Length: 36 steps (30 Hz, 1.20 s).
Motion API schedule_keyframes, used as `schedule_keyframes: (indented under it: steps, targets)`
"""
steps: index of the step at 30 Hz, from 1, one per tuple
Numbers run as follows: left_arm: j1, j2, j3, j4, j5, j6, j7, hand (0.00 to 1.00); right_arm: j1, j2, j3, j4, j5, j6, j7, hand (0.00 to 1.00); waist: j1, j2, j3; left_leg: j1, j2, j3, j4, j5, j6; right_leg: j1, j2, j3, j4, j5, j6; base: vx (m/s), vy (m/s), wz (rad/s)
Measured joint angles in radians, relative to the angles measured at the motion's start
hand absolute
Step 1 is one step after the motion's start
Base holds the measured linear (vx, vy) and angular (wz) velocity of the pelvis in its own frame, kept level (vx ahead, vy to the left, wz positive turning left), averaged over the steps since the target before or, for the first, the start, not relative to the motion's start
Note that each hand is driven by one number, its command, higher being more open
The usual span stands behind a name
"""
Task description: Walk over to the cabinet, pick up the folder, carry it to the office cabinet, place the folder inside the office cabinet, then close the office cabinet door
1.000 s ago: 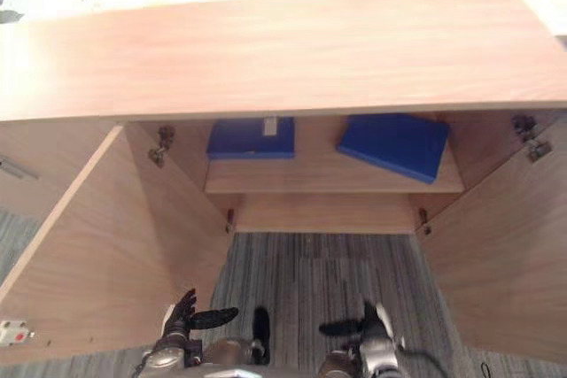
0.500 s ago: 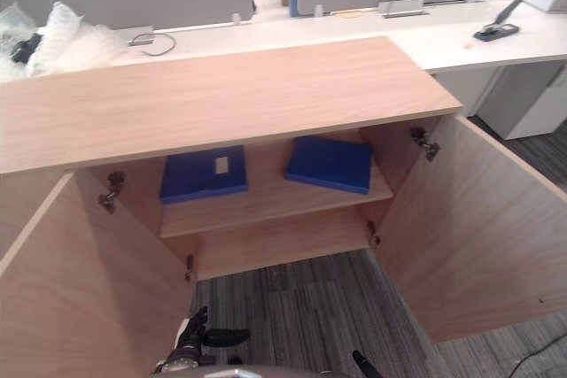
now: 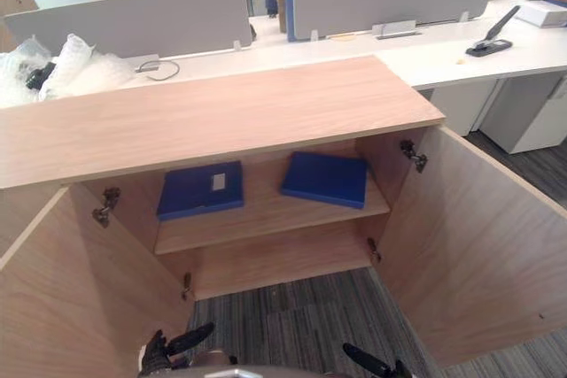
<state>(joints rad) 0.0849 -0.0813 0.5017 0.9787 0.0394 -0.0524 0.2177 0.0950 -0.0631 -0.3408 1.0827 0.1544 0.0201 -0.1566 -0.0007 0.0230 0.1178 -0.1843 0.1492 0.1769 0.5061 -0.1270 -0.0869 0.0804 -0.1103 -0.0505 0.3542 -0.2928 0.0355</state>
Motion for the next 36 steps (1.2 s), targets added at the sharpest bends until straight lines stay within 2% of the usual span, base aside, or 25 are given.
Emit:
schedule_keyframes:
  steps: [1,2,3,6,8,14,15,17,18,19,20,21,22,24,25,26,27,28,30,32,36]
  targets:
    - [0.0,-0.004,0.009,0.007,0.0,-0.002,0.001,1.0,0.002,-0.005,0.009,0.004,0.0,0.0,0.003,1.0,0.0,0.003,-0.002,0.023,-0.014,0.0,-0.072,0.021,0.015,0.003,0.001,0.001,-0.006,-0.002,0.009,0.14,0.166,-0.08]
    - [-0.006,0.004,0.042,0.026,-0.003,0.001,-0.006,1.0,-0.001,-0.005,0.031,0.021,0.0,-0.001,0.003,1.0,0.0,-0.01,-0.007,0.053,-0.03,0.009,-0.134,0.013,0.038,0.012,-0.004,0.005,-0.017,-0.006,0.023,0.15,0.162,-0.08]
    - [-0.01,0.021,0.055,0.041,-0.008,0.006,-0.007,1.0,0.003,0.0,0.071,0.034,0.0,0.002,0.005,1.0,0.001,-0.035,-0.028,0.072,-0.052,0.022,-0.176,0.02,0.048,0.023,-0.019,0.011,-0.045,0.003,0.037,0.12,0.129,-0.08]
    - [-0.01,0.053,0.067,0.079,-0.008,0.011,-0.007,1.0,0.02,0.02,0.095,0.054,0.001,-0.001,0.005,1.0,0.004,-0.077,-0.072,0.116,-0.092,0.052,-0.258,0.034,0.06,0.046,-0.054,0.023,-0.105,0.027,0.041,0.16,0.138,-0.15]
    - [-0.01,0.06,0.064,0.098,-0.008,0.012,-0.006,1.0,0.032,0.024,0.094,0.058,0.002,-0.002,0.005,1.0,0.007,-0.081,-0.092,0.146,-0.111,0.065,-0.322,0.055,0.063,0.048,-0.065,0.026,-0.128,0.045,0.04,0.1,0.083,-0.17]
    - [-0.018,0.052,0.063,0.117,-0.01,0.019,0.013,1.0,0.047,0.019,0.043,0.049,-0.002,0.002,0.005,1.0,0.016,-0.066,-0.101,0.206,-0.135,0.085,-0.435,0.091,0.067,0.034,-0.073,0.033,-0.108,0.068,0.039,0.06,0.034,-0.07]
    - [-0.02,0.048,0.063,0.117,-0.01,0.019,0.016,1.0,0.05,0.016,0.041,0.043,-0.007,0.001,0.005,1.0,0.022,-0.061,-0.1,0.214,-0.133,0.094,-0.441,0.091,0.067,0.019,-0.071,0.039,-0.078,0.067,0.039,0.04,0.031,-0.46]
    - [-0.022,0.035,0.063,0.116,-0.011,0.019,0.022,1.0,0.051,0.01,0.027,0.011,-0.038,0.0,0.002,1.0,0.031,-0.039,-0.098,0.238,-0.119,0.128,-0.462,0.09,0.066,-0.101,-0.068,0.071,0.145,0.066,0.038,0.03,0.045,-0.5]
    - [-0.021,0.039,0.064,0.115,-0.011,0.018,0.023,1.0,0.054,0.016,0.027,-0.012,-0.038,0.001,0.0,1.0,0.029,-0.045,-0.087,0.26,-0.126,0.141,-0.465,0.084,0.069,-0.193,-0.087,0.075,0.335,0.079,0.023,0.03,0.025,-0.29]
    - [-0.022,0.041,0.064,0.114,-0.011,0.018,0.025,1.0,0.055,0.017,0.027,-0.014,-0.038,0.002,-0.001,1.0,0.027,-0.044,-0.082,0.268,-0.126,0.142,-0.466,0.079,0.069,-0.22,-0.094,0.071,0.395,0.088,0.013,0.04,-0.014,-0.17]
    - [-0.024,0.041,0.064,0.109,-0.011,0.018,0.027,1.0,0.058,0.018,0.027,-0.018,-0.038,0.004,-0.003,1.0,0.026,-0.048,-0.082,0.279,-0.124,0.143,-0.464,0.069,0.072,-0.252,-0.109,0.058,0.464,0.082,-0.011,0.07,-0.099,-0.04]
    - [-0.021,0.04,0.063,0.106,-0.01,0.018,0.032,1.0,0.058,0.018,0.027,-0.026,-0.037,0.003,-0.007,1.0,0.022,-0.048,-0.08,0.294,-0.118,0.143,-0.462,0.062,0.066,-0.281,-0.138,0.031,0.499,0.047,-0.019,0.06,-0.086,-0.01]
    - [-0.02,0.04,0.063,0.106,-0.009,0.018,0.034,1.0,0.057,0.019,0.027,-0.028,-0.037,0.0,-0.008,1.0,0.019,-0.048,-0.078,0.301,-0.113,0.141,-0.464,0.06,0.063,-0.288,-0.152,0.016,0.491,0.036,-0.013,0.05,-0.127,0.06]
    - [-0.019,0.039,0.063,0.106,-0.009,0.018,0.037,1.0,0.056,0.019,0.027,-0.028,-0.039,-0.002,-0.008,1.0,0.016,-0.047,-0.076,0.325,-0.084,0.132,-0.464,0.048,0.044,-0.279,-0.165,-0.034,0.337,0.04,0.006,0.05,-0.223,0.05]
    - [-0.018,0.043,0.064,0.104,-0.009,0.018,0.036,1.0,0.055,0.025,0.028,-0.026,-0.046,0.003,-0.008,1.0,0.018,-0.063,-0.071,0.337,-0.08,0.129,-0.467,0.04,0.021,-0.258,-0.156,-0.042,0.155,0.072,0.031,0.08,-0.283,0.01]
    - [-0.021,0.048,0.065,0.103,-0.007,0.017,0.034,1.0,0.054,0.029,0.025,-0.022,-0.045,0.004,-0.007,1.0,0.017,-0.075,-0.062,0.345,-0.08,0.123,-0.468,0.042,0.005,-0.243,-0.149,-0.035,0.116,0.101,0.083,0.14,-0.298,0.08]
    - [-0.021,0.028,0.071,0.109,-0.009,0.021,0.032,1.0,0.056,0.018,0.006,-0.016,-0.045,0.008,-0.005,1.0,0.009,-0.046,-0.065,0.362,-0.059,0.096,-0.479,0.043,-0.007,-0.213,-0.119,-0.066,0.092,0.097,0.066,0.17,-0.26,0.04]
    - [-0.013,0.009,0.077,0.102,-0.008,0.017,0.03,1.0,0.056,0.003,0.007,-0.011,-0.046,0.011,-0.005,1.0,0.01,-0.027,-0.066,0.362,-0.048,0.066,-0.485,0.047,-0.004,-0.213,-0.09,-0.072,0.095,0.085,0.054,0.19,-0.23,0.0]
    - [-0.017,0.007,0.109,0.105,-0.006,0.019,0.013,1.0,0.051,0.002,0.01,0.004,-0.045,0.016,-0.004,1.0,0.01,-0.027,-0.066,0.364,-0.012,0.053,-0.491,0.051,-0.007,-0.209,-0.057,-0.092,0.109,0.065,0.028,0.19,-0.241,0.01]
    - [-0.02,0.007,0.126,0.105,-0.006,0.019,0.01,1.0,0.049,0.002,0.015,0.017,-0.044,0.017,-0.003,1.0,0.01,-0.031,-0.064,0.376,0.005,0.052,-0.496,0.054,-0.004,-0.185,-0.04,-0.115,0.11,0.054,0.016,0.15,-0.199,0.23]
    - [-0.023,0.008,0.192,0.098,-0.017,0.018,0.012,1.0,0.051,0.009,0.029,0.031,-0.036,0.019,0.003,1.0,0.009,-0.051,-0.068,0.37,0.011,0.027,-0.448,0.052,-0.006,-0.14,-0.047,-0.15,0.107,0.02,0.015,0.06,-0.076,0.32]
